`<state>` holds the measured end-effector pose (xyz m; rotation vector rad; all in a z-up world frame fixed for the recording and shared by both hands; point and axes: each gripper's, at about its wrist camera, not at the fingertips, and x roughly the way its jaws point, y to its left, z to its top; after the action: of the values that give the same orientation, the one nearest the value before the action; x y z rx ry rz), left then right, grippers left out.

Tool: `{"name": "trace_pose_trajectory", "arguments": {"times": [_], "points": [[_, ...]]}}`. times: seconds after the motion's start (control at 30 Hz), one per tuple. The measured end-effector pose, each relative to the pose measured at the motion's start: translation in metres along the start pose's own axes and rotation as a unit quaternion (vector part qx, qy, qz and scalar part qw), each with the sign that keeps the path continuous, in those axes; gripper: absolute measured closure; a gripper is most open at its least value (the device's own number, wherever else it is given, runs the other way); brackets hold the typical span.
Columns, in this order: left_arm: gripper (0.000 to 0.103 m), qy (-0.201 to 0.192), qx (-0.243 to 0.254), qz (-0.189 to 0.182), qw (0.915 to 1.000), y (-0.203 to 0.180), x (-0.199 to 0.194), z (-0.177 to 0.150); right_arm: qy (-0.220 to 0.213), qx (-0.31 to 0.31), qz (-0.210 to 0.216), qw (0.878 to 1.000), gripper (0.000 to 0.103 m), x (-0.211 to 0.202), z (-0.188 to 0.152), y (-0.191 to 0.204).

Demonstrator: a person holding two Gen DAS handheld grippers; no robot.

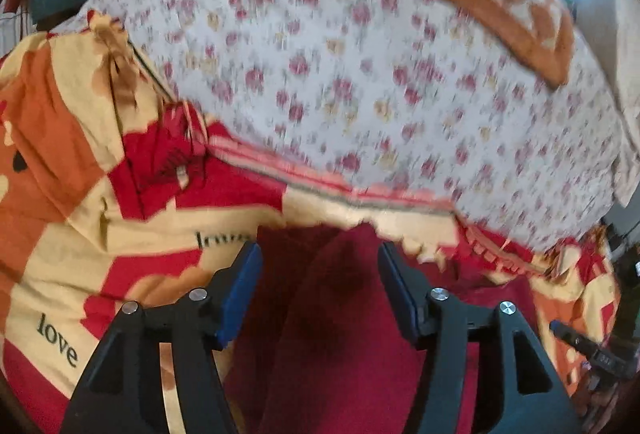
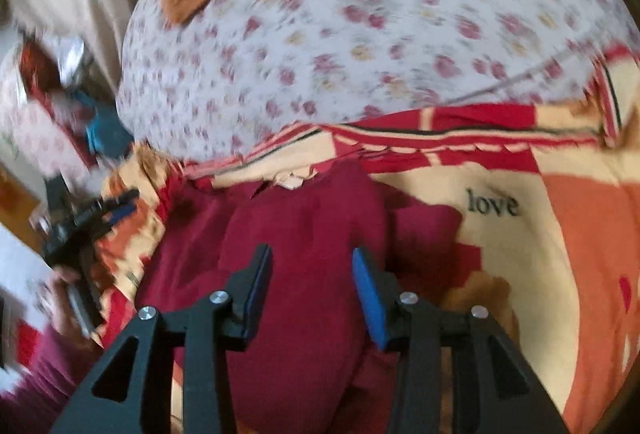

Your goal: Fold small clothes

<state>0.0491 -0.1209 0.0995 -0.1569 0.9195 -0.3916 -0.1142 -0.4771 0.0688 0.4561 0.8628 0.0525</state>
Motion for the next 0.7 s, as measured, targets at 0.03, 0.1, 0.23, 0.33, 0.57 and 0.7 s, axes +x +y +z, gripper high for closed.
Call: {"name": "trace_pose_trajectory", "arguments": {"times": [0.03,0.1,0.23,0.33,0.57,0.7], "points": [[0.063,0.015,0.001,0.011,0.9998,0.000,0.010,-0.005,0.007,-0.006,-0.008,1.000,0.058,0.008,0.003,0.002],[0.063,0.046,0.008,0.041,0.9981,0.000,0.033,-0.014,0.026,-0.005,-0.027,0.999,0.058,0.037,0.012,-0.002],[0.063,0.082,0.027,0.093,0.9919,0.005,0.069,-0.024,0.035,0.000,-0.086,0.996,0.072,0.078,0.026,-0.019],[0.063,0.082,0.021,0.083,0.9929,0.009,0.068,-0.019,0.037,0.018,-0.085,0.996,0.076,0.077,0.031,-0.025],[0.063,0.023,0.059,0.041,0.9971,0.004,0.041,-0.002,-0.009,0.007,-0.089,0.996,0.024,0.031,0.030,-0.020],[0.063,0.054,0.082,0.021,0.9950,-0.006,0.059,0.003,0.028,-0.001,-0.088,0.996,0.025,0.052,0.033,-0.023]]}}
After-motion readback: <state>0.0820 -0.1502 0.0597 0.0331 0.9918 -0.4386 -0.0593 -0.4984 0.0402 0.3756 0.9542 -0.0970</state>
